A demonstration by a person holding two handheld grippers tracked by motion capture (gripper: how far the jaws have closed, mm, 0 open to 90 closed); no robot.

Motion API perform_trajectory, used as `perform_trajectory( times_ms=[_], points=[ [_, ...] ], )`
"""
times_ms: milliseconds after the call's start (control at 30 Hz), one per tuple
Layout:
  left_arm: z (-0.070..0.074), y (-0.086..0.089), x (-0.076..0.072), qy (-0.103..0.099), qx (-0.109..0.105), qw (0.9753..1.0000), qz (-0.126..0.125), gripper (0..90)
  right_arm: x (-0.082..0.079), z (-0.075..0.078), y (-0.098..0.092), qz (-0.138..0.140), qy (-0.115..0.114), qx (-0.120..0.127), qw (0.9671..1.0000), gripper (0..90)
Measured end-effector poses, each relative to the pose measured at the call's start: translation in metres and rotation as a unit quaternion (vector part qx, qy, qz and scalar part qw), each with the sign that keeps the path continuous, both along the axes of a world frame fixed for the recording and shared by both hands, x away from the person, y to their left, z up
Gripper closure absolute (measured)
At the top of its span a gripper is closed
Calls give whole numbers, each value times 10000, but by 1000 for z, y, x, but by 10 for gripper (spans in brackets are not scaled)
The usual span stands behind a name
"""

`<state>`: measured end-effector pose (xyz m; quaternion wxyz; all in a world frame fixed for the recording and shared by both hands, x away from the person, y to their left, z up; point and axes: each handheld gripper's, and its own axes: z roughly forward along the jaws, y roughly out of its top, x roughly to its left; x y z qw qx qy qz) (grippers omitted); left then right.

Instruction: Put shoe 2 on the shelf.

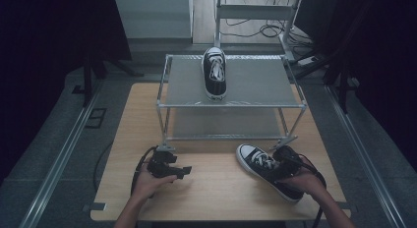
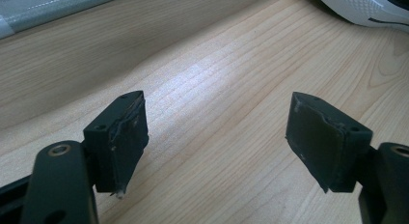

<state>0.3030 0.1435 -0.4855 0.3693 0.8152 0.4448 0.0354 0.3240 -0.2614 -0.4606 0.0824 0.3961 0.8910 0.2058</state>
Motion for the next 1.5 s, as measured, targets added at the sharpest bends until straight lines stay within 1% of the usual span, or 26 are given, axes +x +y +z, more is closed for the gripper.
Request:
perform_trajectory(
  times_ms=[33,133,200,267,333,467,600,633,733,833,933,967,1000,1033,1067,1100,1167,1233,1300,1433,1500],
  points=[
    [0,0,0,-6,10,10000,-9,232,0,0,0,0,0,0,10000,118],
    [0,0,0,-7,6,10000,-1,232,1,-3,3,43,106,-188,9998,109],
    [0,0,-1,-14,8,10000,-2,231,1,-4,4,35,176,-227,9996,105],
    [1,1,-1,-13,-7,10000,4,231,2,-6,5,57,233,-334,9992,97],
    [0,1,0,-2,-30,10000,55,231,2,-7,7,84,278,-394,9988,99],
    [1,3,-1,-23,-27,10000,29,232,3,-9,8,118,447,-504,9977,120],
    [2,4,-1,-22,-78,10000,50,232,4,-9,8,121,461,-511,9976,134],
    [2,5,-1,-25,-91,9999,54,233,5,-8,7,96,521,-486,9974,146],
    [2,6,-1,-16,-88,9999,62,233,5,-7,6,118,509,-474,9975,160],
    [3,7,-1,-20,-116,9999,63,234,7,-6,3,120,540,-383,9977,172],
    [3,8,-1,-17,-129,9999,79,234,9,-4,-1,98,589,-201,9980,182],
    [2,7,-1,-12,-124,9999,91,235,8,-1,-1,161,616,-124,9979,185],
    [2,7,0,-5,-109,9999,97,235,8,-1,-1,161,616,-124,9979,185],
    [1,7,0,6,-99,9999,98,235,8,1,0,231,617,-101,9978,186],
    [1,6,-1,6,-91,9999,111,235,6,7,4,365,599,-77,9975,186],
    [1,5,-1,6,-86,9999,94,235,6,7,4,365,599,-77,9975,186],
    [0,4,-2,20,-92,9999,97,235,5,14,8,485,565,-76,9972,186],
    [-1,3,-3,3,-38,9999,98,235,4,21,13,602,514,-42,9969,186],
    [-1,3,-4,13,-63,9999,98,236,2,30,18,729,470,-23,9962,187],
    [-3,3,-4,44,-49,9999,88,237,1,43,25,882,413,6,9952,187],
    [-4,2,-4,57,-38,9999,89,237,1,51,27,933,423,118,9947,188]
  ],
)
